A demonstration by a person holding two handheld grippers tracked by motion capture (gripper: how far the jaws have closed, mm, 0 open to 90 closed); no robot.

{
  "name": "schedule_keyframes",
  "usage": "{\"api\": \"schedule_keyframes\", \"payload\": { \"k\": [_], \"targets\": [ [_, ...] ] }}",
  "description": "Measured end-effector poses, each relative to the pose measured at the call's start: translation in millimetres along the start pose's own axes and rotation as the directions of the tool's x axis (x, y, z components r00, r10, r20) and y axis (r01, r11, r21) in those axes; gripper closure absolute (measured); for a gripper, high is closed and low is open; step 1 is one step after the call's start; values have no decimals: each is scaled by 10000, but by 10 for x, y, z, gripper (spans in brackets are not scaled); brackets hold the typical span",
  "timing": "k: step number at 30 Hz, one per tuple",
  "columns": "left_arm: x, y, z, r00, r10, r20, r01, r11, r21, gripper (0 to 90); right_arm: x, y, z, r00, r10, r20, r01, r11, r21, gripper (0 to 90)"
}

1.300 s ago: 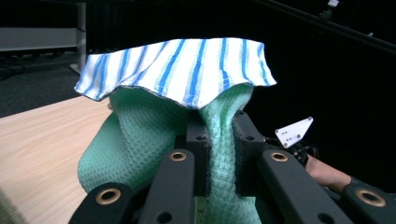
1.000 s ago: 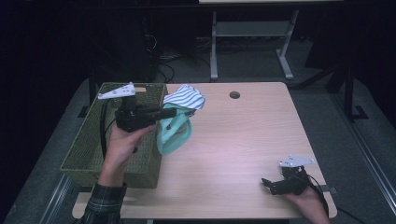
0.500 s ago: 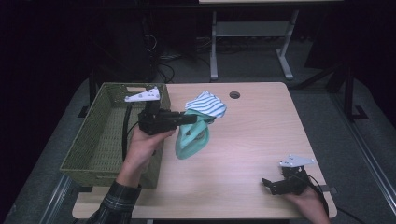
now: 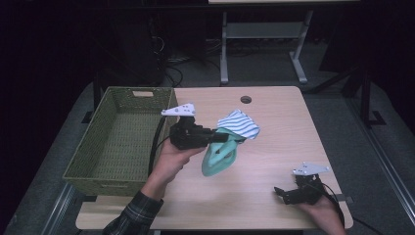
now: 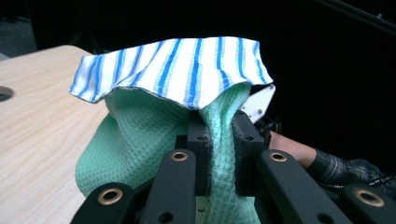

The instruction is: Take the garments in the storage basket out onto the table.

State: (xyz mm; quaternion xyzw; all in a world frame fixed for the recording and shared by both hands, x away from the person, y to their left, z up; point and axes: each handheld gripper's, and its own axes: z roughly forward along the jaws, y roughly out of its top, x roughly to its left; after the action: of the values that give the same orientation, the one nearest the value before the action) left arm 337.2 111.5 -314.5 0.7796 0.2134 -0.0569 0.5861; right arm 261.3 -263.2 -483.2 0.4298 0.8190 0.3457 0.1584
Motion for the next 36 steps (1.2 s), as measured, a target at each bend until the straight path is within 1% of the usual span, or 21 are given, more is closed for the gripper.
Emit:
{"api": "schedule_keyframes", "payload": {
  "k": [2,3,4,7,9,12,14,17,21,25,27,31,34,36],
  "targets": [
    [-4,-28,71,9999,22,138,-24,9999,144,802,0,0,0,10000,-2,-1,2,10000,-2,1],
    [-10,-58,137,9996,22,268,-27,9998,189,802,0,0,0,10000,-3,0,3,10000,-2,2],
    [-10,-58,137,9996,22,268,-27,9998,189,802,0,0,0,10000,-3,0,3,10000,-2,2],
    [-16,-106,225,9987,-18,509,1,9994,343,802,-1,0,0,10000,-4,-1,4,10000,-6,2],
    [-10,-147,282,9976,-125,678,99,9992,386,802,0,0,1,10000,-10,7,10,10000,-7,1],
    [11,-218,373,9954,-257,921,205,9981,574,802,-2,0,0,10000,-5,-11,5,10000,-6,2],
    [33,-273,437,9944,-254,1025,186,9976,665,802,-2,0,0,10000,1,-11,-1,10000,-2,1],
    [68,-361,534,9907,-369,1307,264,9964,808,802,-4,0,-1,10000,7,-36,-7,10000,-6,1],
    [90,-469,659,9866,-440,1571,264,9933,1124,802,-5,-1,-1,10000,-4,-37,4,10000,-12,1],
    [107,-546,747,9852,-410,1663,178,9902,1383,802,-5,-1,-1,10000,-1,-40,1,10000,-11,1],
    [138,-584,771,9847,-473,1677,237,9899,1399,802,-6,-1,-1,10000,-2,-42,2,10000,-13,1],
    [211,-651,793,9851,-637,1598,399,9882,1476,802,-6,-1,-1,10000,-14,-34,14,10000,-7,1],
    [264,-700,809,9867,-712,1462,463,9848,1673,802,-7,-1,-2,10000,-6,-43,6,10000,-2,1],
    [301,-733,819,9878,-778,1346,544,9840,1698,801,-7,-1,-2,10000,-3,-42,3,10000,0,1]
  ]
}}
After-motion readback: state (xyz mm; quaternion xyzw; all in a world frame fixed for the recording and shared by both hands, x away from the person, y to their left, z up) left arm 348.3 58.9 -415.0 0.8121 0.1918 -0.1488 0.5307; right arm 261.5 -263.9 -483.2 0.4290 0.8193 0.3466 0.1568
